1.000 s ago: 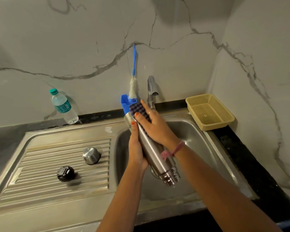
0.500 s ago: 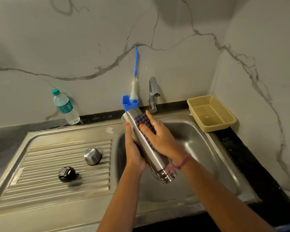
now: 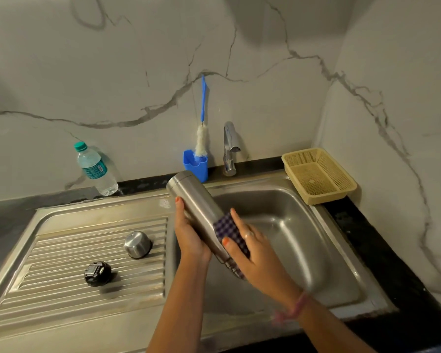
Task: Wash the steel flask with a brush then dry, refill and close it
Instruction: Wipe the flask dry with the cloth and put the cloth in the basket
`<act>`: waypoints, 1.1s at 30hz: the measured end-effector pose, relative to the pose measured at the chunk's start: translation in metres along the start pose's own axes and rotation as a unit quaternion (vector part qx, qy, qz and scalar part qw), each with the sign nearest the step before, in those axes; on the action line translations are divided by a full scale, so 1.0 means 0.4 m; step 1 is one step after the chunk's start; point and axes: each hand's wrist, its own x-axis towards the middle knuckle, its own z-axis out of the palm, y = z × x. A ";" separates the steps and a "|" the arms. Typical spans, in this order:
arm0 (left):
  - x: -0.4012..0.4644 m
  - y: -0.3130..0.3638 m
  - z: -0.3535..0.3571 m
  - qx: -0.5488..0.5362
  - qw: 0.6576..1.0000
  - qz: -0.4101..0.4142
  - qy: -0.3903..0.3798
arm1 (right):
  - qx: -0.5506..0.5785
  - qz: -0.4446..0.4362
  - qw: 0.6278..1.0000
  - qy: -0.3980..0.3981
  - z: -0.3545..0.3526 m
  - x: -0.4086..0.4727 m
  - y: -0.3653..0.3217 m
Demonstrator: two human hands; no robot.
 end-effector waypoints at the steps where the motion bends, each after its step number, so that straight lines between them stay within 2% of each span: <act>1: 0.004 0.002 -0.004 0.005 1.000 0.003 0.003 | 0.021 0.002 1.000 0.005 0.003 -0.027 0.006; 4: 0.001 -0.004 0.005 0.024 1.000 -0.002 -0.020 | 0.063 0.012 0.998 0.024 -0.006 -0.014 0.008; 8: -0.029 -0.026 0.036 0.070 0.992 -0.020 -0.099 | 0.044 0.011 0.999 0.017 -0.046 0.127 -0.039; 11: -0.047 -0.050 0.052 0.068 0.988 -0.025 -0.139 | 0.144 0.042 0.989 0.005 -0.082 0.239 -0.083; 13: -0.053 -0.056 0.059 0.067 0.987 -0.019 -0.144 | 0.196 0.061 0.979 0.007 -0.094 0.279 -0.100; 17: -0.033 -0.045 0.043 0.066 0.989 0.026 -0.133 | 0.174 0.024 0.985 -0.002 -0.082 0.201 -0.097; 21: -0.009 -0.001 0.018 0.034 0.997 0.033 -0.053 | 0.188 0.026 0.982 -0.012 -0.029 0.026 -0.023; 24: 0.003 0.011 0.001 0.043 0.998 0.029 -0.033 | 0.225 0.050 0.973 -0.029 -0.011 -0.037 0.007; 27: -0.014 -0.003 0.014 0.047 0.997 -0.010 -0.068 | 0.221 0.052 0.974 -0.024 -0.035 0.013 -0.022; 29: -0.042 -0.018 0.033 0.061 0.992 -0.030 -0.102 | 0.179 0.054 0.982 -0.031 -0.064 0.085 -0.058; 33: -0.062 -0.053 0.052 0.092 0.986 -0.011 -0.139 | 0.201 0.058 0.978 -0.015 -0.119 0.230 -0.125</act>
